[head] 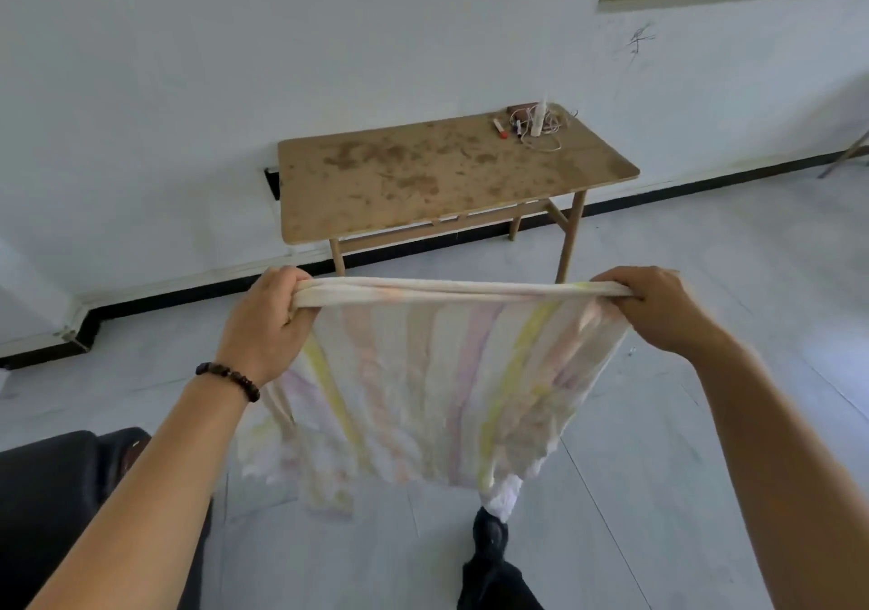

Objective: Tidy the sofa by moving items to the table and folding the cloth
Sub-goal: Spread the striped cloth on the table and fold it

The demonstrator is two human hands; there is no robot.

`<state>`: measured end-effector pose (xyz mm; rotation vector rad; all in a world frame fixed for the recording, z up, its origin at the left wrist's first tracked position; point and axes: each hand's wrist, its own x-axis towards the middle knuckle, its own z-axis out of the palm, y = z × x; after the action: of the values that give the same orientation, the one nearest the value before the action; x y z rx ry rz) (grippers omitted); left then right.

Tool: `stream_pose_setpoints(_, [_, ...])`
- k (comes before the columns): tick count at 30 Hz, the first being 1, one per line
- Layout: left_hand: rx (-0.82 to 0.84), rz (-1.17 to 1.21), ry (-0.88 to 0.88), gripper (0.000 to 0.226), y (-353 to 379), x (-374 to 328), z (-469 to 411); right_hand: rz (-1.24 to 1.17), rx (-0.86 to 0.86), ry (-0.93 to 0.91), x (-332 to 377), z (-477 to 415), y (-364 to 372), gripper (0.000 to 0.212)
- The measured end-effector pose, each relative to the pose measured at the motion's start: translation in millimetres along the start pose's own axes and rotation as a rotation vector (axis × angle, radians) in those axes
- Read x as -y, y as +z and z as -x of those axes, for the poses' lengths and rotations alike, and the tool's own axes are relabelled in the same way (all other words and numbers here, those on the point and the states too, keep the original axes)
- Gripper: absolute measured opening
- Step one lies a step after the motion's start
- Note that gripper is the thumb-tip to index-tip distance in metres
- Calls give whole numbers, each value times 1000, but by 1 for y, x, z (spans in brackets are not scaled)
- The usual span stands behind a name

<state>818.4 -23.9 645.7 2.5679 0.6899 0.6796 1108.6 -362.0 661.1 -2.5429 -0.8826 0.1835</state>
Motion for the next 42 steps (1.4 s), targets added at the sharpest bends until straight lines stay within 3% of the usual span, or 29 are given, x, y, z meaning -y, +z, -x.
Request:
stream_pose_setpoints(3, [-22, -26, -4, 9, 36, 2, -69, 120, -140, 100, -18, -65, 14, 31])
stream_pose_setpoints(6, [-35, -50, -33, 24, 59, 0, -142, 104, -269, 202, -27, -142, 25, 28])
stream_pose_setpoints(8, [-52, -79, -39, 34, 61, -3, -192, -74, -244, 346, -28, -199, 27, 41])
stream_pose_setpoints(11, [-166, -128, -31, 41, 53, -9, -260, -588, -112, 542, -21, -284, 25, 61])
stream_pose_setpoints(13, [-216, -144, -62, 39, 47, -7, -297, -855, -93, 572, -10, -333, 22, 76])
stream_pose_setpoints(16, [-229, -231, -110, 26, 45, 13, -338, -872, -213, 425, 14, -387, 9, 70])
stream_pose_setpoints(20, [-244, -279, -357, 14, 54, 54, -381, -613, -437, 134, 31, -449, -8, 57])
stream_pose_setpoints(23, [-191, 8, -552, 29, 74, 87, -416, -425, -496, 0, 41, -486, -9, 66])
stream_pose_setpoints(26, [-270, 288, -694, 33, 91, 112, -452, -332, -542, -111, 53, -526, -8, 73])
stream_pose_setpoints(33, [-552, 78, -427, 12, 71, 167, -564, -137, -614, -125, 89, -621, -12, 76])
stream_pose_setpoints(36, [-701, 79, -185, 13, 46, 182, -615, -179, -695, -176, 116, -661, -17, 72])
stream_pose_setpoints(42, [-707, -79, 2, 20, 31, 232, -698, -148, -758, -266, 147, -738, -1, 63])
